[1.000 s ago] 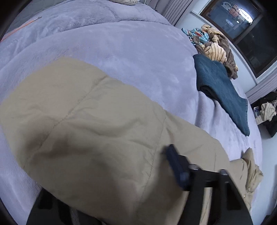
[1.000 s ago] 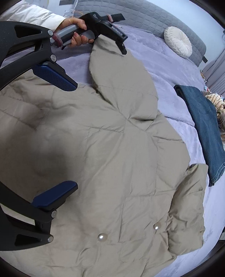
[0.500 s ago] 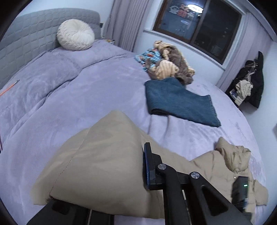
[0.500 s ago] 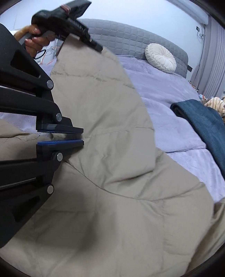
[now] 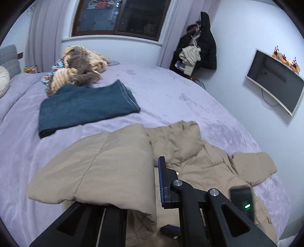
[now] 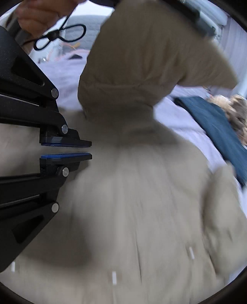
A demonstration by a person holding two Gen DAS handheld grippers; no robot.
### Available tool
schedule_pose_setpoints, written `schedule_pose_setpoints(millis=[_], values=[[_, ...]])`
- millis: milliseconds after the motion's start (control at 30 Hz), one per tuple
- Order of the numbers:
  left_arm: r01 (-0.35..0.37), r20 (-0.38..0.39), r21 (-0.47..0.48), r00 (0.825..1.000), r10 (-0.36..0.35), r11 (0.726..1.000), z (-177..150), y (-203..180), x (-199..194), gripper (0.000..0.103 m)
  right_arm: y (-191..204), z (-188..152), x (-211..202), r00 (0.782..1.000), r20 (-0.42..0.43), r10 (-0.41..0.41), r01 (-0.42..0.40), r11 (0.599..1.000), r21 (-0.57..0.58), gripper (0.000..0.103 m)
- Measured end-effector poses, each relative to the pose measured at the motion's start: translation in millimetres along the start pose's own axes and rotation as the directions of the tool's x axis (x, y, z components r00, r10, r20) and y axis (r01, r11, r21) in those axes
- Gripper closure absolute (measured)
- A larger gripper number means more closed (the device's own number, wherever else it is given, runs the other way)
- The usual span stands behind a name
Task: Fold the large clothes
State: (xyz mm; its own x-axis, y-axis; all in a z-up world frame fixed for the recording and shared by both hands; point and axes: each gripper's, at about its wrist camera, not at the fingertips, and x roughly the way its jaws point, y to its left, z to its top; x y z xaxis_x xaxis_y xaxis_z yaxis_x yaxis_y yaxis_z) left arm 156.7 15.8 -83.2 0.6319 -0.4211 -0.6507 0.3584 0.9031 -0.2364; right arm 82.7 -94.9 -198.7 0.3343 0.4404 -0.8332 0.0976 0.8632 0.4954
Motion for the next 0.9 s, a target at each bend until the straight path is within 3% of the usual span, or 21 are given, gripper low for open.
schedule_pose_setpoints(millis=[167, 300, 333, 367, 400, 433, 500, 633, 667, 700, 767, 900], values=[[-0.032, -0.166, 0.090, 0.985, 0.046, 0.995, -49, -51, 79, 0.090, -70, 4, -57, 0.986, 0.086, -0.144, 0.139, 0.988, 0.066, 0.097], [-0.102, -0.251, 0.182, 0.957, 0.146, 0.978, -85, -68, 110, 0.090, -104, 1, -68, 0.981, 0.074, -0.178, 0.169, 0.979, 0.115, 0.097], [-0.111, -0.252, 0.193, 0.955, 0.159, 0.975, -91, -68, 110, 0.082, -109, 1, -69, 0.983, 0.069, -0.173, 0.163, 0.978, 0.127, 0.097], [-0.103, -0.249, 0.199, 0.957, 0.152, 0.975, -93, -69, 107, 0.068, -114, 4, -71, 0.984, 0.067, -0.166, 0.156, 0.979, 0.134, 0.096], [-0.081, -0.246, 0.194, 0.961, 0.129, 0.978, -95, -70, 102, 0.022, -116, 4, -72, 0.985, 0.067, -0.162, 0.151, 0.979, 0.137, 0.096], [-0.080, -0.219, 0.190, 0.968, 0.121, 0.979, -96, -71, 94, 0.000, -115, 5, -70, 0.984, 0.069, -0.163, 0.152, 0.979, 0.137, 0.096], [-0.105, -0.151, 0.213, 0.979, 0.139, 0.971, -95, -75, 75, 0.000, -117, 8, -70, 0.985, 0.064, -0.163, 0.154, 0.980, 0.126, 0.096], [-0.144, -0.129, 0.209, 0.976, 0.173, 0.967, -92, -52, 33, 0.000, -108, 16, -73, 0.984, 0.057, -0.166, 0.162, 0.985, 0.067, 0.095], [-0.167, -0.111, 0.189, 0.976, 0.190, 0.968, -94, -40, 18, 0.000, -98, 16, -74, 0.983, 0.064, -0.172, 0.171, 0.985, 0.027, 0.084], [-0.209, -0.095, 0.167, 0.969, 0.226, 0.964, -95, -26, 5, 0.000, -85, 17, -74, 0.981, 0.075, -0.177, 0.179, 0.984, -0.016, 0.057], [-0.285, -0.095, 0.125, 0.950, 0.298, 0.950, -97, 7, -13, 0.000, -59, 17, -76, 0.978, 0.119, -0.172, 0.185, 0.976, -0.112, 0.016], [-0.426, -0.158, 0.057, 0.889, 0.429, 0.903, -119, 71, -37, 0.000, 12, 14, -55, 0.965, 0.169, -0.202, 0.251, 0.898, -0.361, 0.014]])
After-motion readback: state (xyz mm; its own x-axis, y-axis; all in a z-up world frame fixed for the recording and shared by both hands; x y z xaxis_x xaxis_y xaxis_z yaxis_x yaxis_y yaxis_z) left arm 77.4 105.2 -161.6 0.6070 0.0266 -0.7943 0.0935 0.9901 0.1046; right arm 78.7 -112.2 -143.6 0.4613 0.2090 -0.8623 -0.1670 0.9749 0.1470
